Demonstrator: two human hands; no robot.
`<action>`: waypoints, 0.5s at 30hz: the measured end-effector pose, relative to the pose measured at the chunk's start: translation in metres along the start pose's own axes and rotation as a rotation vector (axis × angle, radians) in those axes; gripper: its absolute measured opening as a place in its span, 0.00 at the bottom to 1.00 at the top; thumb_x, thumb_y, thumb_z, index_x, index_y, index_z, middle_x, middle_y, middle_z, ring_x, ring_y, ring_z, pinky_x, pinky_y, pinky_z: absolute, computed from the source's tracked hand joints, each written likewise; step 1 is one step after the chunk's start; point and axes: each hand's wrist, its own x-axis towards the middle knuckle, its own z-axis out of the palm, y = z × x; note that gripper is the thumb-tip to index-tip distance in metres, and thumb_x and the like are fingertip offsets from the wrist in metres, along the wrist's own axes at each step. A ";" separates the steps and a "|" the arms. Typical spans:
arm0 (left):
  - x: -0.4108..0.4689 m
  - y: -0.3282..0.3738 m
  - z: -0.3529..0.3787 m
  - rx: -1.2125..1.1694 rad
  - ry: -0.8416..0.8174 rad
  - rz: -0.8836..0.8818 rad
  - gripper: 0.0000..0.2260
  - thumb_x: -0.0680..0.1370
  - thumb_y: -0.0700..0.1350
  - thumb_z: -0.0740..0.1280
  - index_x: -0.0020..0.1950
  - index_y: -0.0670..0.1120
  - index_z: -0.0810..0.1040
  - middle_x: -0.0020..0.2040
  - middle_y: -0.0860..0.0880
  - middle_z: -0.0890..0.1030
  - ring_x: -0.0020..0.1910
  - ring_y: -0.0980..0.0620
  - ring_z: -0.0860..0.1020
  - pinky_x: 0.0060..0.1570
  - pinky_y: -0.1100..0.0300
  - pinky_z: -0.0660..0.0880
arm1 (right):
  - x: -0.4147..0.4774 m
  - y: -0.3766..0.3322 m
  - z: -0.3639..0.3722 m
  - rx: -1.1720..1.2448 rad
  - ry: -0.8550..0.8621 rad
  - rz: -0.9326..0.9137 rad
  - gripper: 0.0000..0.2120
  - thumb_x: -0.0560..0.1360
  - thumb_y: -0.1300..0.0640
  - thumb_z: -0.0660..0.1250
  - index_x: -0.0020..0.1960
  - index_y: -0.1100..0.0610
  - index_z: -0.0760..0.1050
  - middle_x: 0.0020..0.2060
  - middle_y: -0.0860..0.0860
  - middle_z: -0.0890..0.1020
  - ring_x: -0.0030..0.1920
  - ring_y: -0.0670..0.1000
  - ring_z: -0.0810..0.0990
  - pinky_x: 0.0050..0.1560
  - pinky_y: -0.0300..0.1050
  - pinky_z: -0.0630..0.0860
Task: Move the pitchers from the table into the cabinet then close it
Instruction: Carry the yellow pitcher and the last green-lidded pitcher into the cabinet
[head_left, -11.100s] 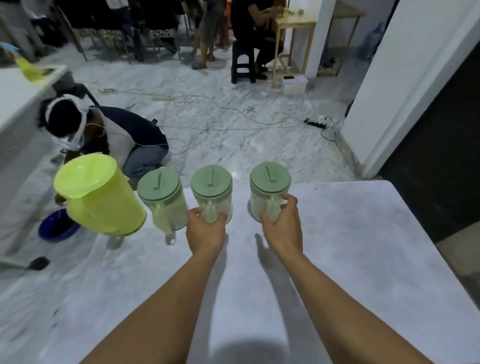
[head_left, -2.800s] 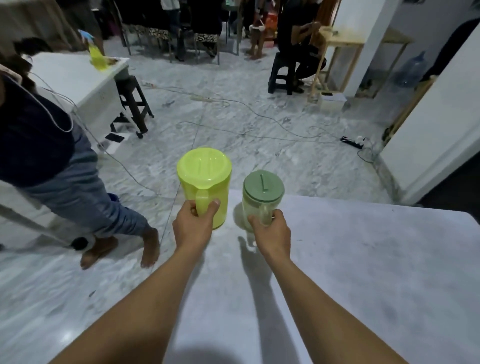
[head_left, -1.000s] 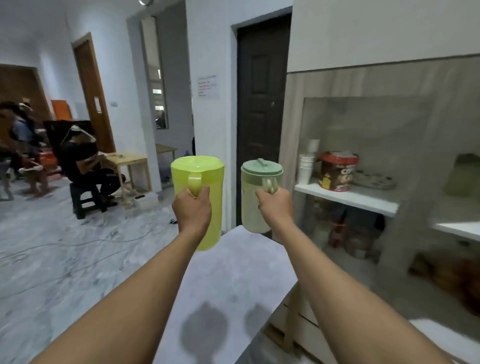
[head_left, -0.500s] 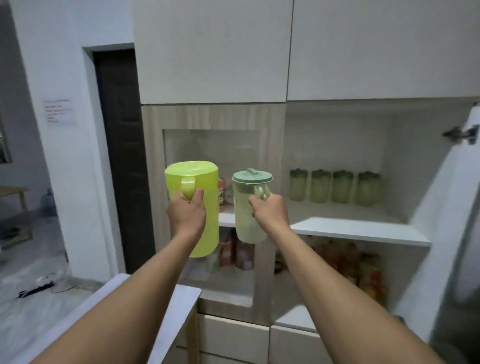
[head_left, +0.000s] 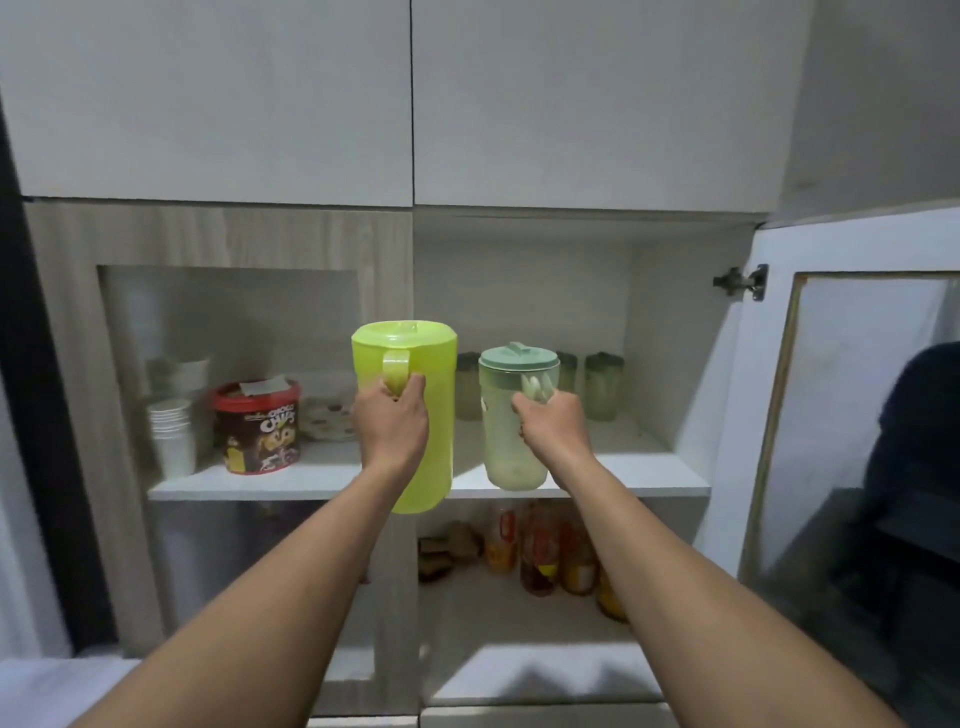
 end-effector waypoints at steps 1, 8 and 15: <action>0.003 -0.002 0.012 -0.009 -0.011 -0.003 0.17 0.77 0.44 0.66 0.29 0.45 0.68 0.25 0.50 0.67 0.25 0.51 0.64 0.26 0.58 0.62 | 0.009 0.005 -0.004 -0.003 0.014 -0.001 0.09 0.70 0.53 0.67 0.39 0.58 0.78 0.30 0.53 0.78 0.32 0.54 0.77 0.36 0.47 0.73; 0.031 -0.027 0.087 -0.060 -0.090 -0.017 0.16 0.77 0.46 0.67 0.30 0.44 0.69 0.26 0.48 0.67 0.27 0.49 0.64 0.28 0.55 0.61 | 0.069 0.033 -0.019 -0.018 0.073 0.031 0.07 0.72 0.54 0.67 0.38 0.56 0.76 0.30 0.53 0.77 0.32 0.53 0.76 0.37 0.47 0.72; 0.070 -0.064 0.149 -0.107 -0.168 -0.035 0.16 0.76 0.48 0.66 0.31 0.45 0.70 0.25 0.50 0.68 0.26 0.49 0.65 0.27 0.57 0.61 | 0.130 0.050 -0.015 -0.038 0.150 0.052 0.07 0.73 0.55 0.68 0.38 0.56 0.77 0.31 0.52 0.78 0.32 0.53 0.77 0.36 0.46 0.72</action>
